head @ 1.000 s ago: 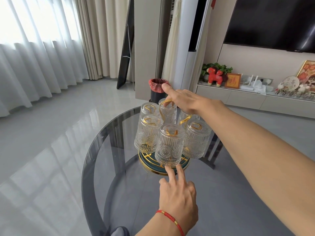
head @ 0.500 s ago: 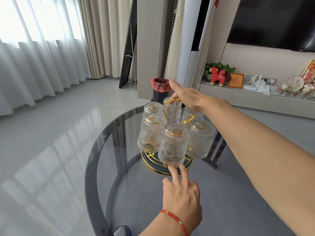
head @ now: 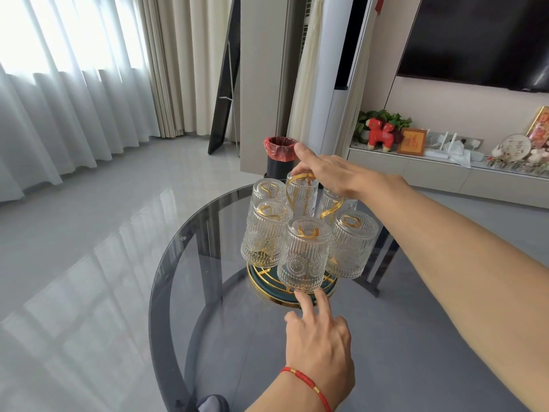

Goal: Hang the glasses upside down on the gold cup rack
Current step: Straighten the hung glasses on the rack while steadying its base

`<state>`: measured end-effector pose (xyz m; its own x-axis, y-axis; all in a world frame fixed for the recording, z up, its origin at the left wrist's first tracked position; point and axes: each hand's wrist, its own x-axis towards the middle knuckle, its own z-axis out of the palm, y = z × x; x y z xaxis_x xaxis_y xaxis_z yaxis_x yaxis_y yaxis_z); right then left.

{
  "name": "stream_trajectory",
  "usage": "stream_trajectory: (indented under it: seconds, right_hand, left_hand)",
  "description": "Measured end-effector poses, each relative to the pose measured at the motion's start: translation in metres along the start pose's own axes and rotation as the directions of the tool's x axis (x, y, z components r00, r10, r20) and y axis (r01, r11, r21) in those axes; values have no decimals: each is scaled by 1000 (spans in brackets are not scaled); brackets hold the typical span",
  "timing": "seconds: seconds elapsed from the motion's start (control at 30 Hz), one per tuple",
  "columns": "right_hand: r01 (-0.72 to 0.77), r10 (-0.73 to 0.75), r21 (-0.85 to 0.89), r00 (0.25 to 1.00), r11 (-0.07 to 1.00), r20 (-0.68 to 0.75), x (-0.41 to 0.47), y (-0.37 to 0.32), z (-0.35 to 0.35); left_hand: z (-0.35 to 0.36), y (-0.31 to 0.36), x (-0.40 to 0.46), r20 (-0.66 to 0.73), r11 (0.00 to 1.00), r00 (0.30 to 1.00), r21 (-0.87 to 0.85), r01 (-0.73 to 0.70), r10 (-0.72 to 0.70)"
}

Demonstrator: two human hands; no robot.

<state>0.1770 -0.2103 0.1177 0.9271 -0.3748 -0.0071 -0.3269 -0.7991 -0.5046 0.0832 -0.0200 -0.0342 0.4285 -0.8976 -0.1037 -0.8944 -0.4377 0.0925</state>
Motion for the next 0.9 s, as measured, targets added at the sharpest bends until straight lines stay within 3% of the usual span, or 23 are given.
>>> stream_trajectory:
  seconds: [0.37,0.53,0.73,0.9]
  right_hand:
    - [14,-14,-25,1000,1000,1,2,2,-1]
    - [143,-146,-136,989,980,-12,0,-20,-3]
    - [259,-177,-389,956,884,233,-4,-40,9]
    - [298,-194,-423,943,856,272,-5,-41,7]
  left_hand:
    - [-4,0,0,0,1000,1000,-7,-1,1]
    - [-3,0,-1,-9,1000,1000,-16,-5,5]
    - [-3,-3,-3,0,999,1000,-31,-10,10]
    - [-3,-2,-3,13,999,1000,-30,-13,14]
